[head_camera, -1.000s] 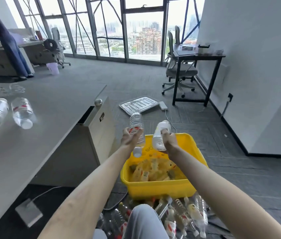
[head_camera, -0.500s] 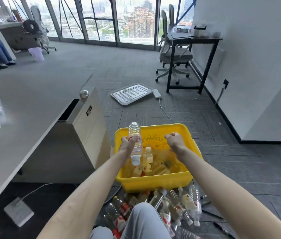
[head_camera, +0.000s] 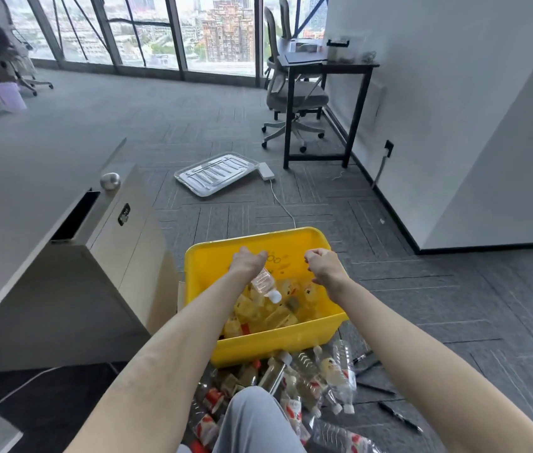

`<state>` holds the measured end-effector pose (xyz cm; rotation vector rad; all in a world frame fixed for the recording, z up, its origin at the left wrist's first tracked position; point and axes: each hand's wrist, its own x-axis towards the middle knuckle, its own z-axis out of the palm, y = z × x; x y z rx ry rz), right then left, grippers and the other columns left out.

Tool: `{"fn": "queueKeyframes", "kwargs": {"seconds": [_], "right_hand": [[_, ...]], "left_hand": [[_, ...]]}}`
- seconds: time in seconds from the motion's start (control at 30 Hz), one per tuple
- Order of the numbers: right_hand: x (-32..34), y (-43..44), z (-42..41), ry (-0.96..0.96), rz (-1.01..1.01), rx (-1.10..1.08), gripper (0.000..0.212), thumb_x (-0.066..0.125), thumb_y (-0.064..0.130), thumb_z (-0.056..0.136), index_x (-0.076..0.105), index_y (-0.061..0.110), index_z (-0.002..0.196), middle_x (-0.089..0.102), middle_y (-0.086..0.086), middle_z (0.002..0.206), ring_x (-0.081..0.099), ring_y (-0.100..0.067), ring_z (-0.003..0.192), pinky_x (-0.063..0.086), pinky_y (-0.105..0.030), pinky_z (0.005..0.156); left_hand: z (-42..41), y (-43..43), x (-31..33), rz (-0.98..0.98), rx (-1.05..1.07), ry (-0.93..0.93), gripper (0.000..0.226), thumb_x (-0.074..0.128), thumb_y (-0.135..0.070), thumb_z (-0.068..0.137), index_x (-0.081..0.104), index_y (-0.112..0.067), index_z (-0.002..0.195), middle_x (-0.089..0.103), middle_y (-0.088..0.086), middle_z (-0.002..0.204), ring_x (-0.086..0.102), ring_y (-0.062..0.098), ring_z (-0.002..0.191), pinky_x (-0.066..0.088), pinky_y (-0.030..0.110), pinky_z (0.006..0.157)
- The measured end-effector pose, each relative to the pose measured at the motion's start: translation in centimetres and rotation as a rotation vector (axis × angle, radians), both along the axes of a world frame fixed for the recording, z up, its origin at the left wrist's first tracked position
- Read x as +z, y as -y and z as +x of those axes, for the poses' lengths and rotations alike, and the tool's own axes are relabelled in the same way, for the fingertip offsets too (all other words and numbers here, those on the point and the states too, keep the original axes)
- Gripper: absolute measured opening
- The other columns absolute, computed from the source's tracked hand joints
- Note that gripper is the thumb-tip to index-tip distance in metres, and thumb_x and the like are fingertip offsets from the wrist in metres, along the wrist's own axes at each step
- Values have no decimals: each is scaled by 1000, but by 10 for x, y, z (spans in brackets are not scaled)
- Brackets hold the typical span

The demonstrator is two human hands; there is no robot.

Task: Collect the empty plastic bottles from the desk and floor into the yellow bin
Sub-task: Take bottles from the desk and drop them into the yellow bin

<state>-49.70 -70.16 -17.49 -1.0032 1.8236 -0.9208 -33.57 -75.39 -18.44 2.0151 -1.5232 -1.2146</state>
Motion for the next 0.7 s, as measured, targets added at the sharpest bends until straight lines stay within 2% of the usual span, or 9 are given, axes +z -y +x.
{"fn": "queueKeyframes", "kwargs": {"seconds": [0.1, 0.23, 0.37, 0.5, 0.6, 0.7], "right_hand": [[2, -2, -1, 6, 0, 2, 30, 43, 29, 102, 57, 13, 123, 59, -5, 116, 55, -24, 110, 49, -44, 99], [9, -2, 6, 17, -9, 9, 25, 44, 26, 101, 60, 12, 115, 60, -5, 107, 56, -23, 103, 49, -44, 97], [21, -1, 18, 36, -28, 44, 27, 45, 24, 100, 60, 10, 117, 60, -4, 102, 55, -21, 97, 48, -40, 90], [36, -4, 35, 6, -43, 81, 31, 45, 25, 100, 59, 9, 123, 61, -6, 109, 58, -26, 106, 49, -44, 96], [44, -11, 52, -58, -60, 145, 33, 46, 24, 100, 58, 7, 126, 62, -7, 107, 57, -24, 101, 48, -42, 92], [54, -20, 73, -193, -103, 246, 34, 49, 24, 98, 59, 7, 127, 63, -9, 122, 57, -25, 112, 45, -34, 89]], "left_hand": [[-2, -3, -3, -32, -174, 198, 60, 38, -40, 101, 25, -10, 152, 26, 16, 156, 30, 35, 141, 32, 45, 112], [8, -9, -5, -41, -259, 328, 58, 38, -40, 101, 29, -10, 150, 29, 15, 155, 33, 34, 140, 34, 46, 112], [26, -12, 8, -45, -284, 379, 57, 40, -42, 101, 34, -10, 147, 34, 14, 152, 37, 34, 137, 37, 45, 109], [51, -21, 25, -80, -280, 391, 55, 41, -42, 100, 38, -10, 145, 38, 12, 151, 40, 31, 135, 39, 42, 107], [76, -33, 38, -126, -250, 416, 52, 43, -41, 100, 43, -10, 142, 44, 11, 146, 45, 29, 130, 42, 40, 103], [104, -50, 53, -172, -198, 434, 49, 44, -39, 99, 48, -9, 137, 50, 13, 140, 49, 29, 126, 44, 40, 102]]}}
